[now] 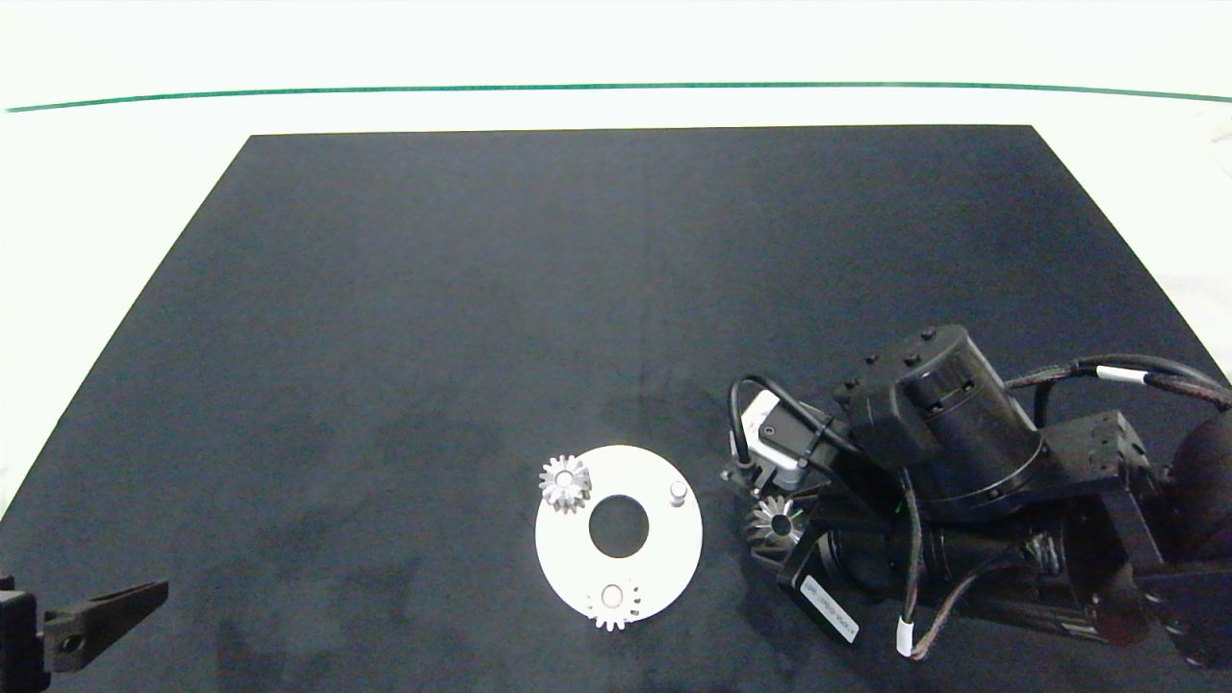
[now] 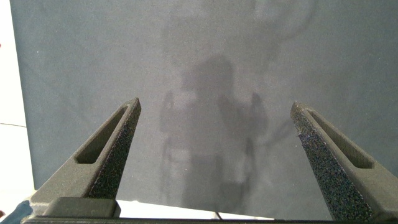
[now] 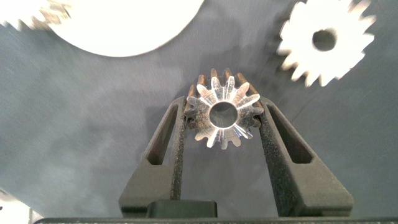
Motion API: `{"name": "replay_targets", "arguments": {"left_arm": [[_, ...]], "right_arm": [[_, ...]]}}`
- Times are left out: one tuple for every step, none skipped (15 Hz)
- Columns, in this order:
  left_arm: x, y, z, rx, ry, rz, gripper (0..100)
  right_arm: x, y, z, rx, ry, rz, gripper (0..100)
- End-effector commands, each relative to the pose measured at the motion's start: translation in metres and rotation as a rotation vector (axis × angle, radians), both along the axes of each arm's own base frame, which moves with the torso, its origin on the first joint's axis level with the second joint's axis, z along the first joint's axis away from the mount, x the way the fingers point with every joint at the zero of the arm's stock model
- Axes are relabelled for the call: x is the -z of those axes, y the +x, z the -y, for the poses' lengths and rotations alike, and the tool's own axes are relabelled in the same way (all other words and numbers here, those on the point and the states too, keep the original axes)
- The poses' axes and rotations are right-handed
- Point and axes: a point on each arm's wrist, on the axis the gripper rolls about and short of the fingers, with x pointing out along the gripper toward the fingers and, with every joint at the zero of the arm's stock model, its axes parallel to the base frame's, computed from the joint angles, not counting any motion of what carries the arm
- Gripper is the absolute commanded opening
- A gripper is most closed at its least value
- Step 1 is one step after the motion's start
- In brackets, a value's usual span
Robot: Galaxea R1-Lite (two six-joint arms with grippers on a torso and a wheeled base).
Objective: Remove an incorrectly installed larger gear and replace it with the correct smaller gear
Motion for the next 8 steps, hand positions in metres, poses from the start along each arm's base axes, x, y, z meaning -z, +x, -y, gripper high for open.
{"name": "replay_targets", "arguments": {"left_arm": [[0.0,0.0,0.0,-0.001,-0.001,-0.002,100],[0.0,0.0,0.0,-0.002,0.0,-0.002,100],[0.0,0.0,0.0,-0.001,-0.001,-0.004,100],[0.0,0.0,0.0,-0.001,-0.001,-0.002,100],[0.0,0.0,0.0,-0.001,-0.001,-0.004,100],[0.0,0.0,0.0,-0.001,-0.001,-0.004,100],[0.0,0.0,0.0,-0.001,-0.001,-0.005,100],[0.0,0.0,0.0,-0.001,-0.001,-0.005,100]], "right_arm": [[-0.016,0.004,-0.012,-0.02,0.026,0.027,25],[-0.021,0.005,-0.015,-0.023,0.031,0.031,25],[-0.024,0.007,-0.02,-0.027,0.032,0.032,25],[-0.026,0.01,-0.024,-0.028,0.036,0.034,25],[-0.027,0.013,-0.027,-0.028,0.038,0.036,25],[-0.027,0.014,-0.032,-0.034,0.039,0.037,25],[-0.026,0.016,-0.034,-0.035,0.039,0.037,25],[-0.027,0.016,-0.038,-0.042,0.042,0.039,25]]}}
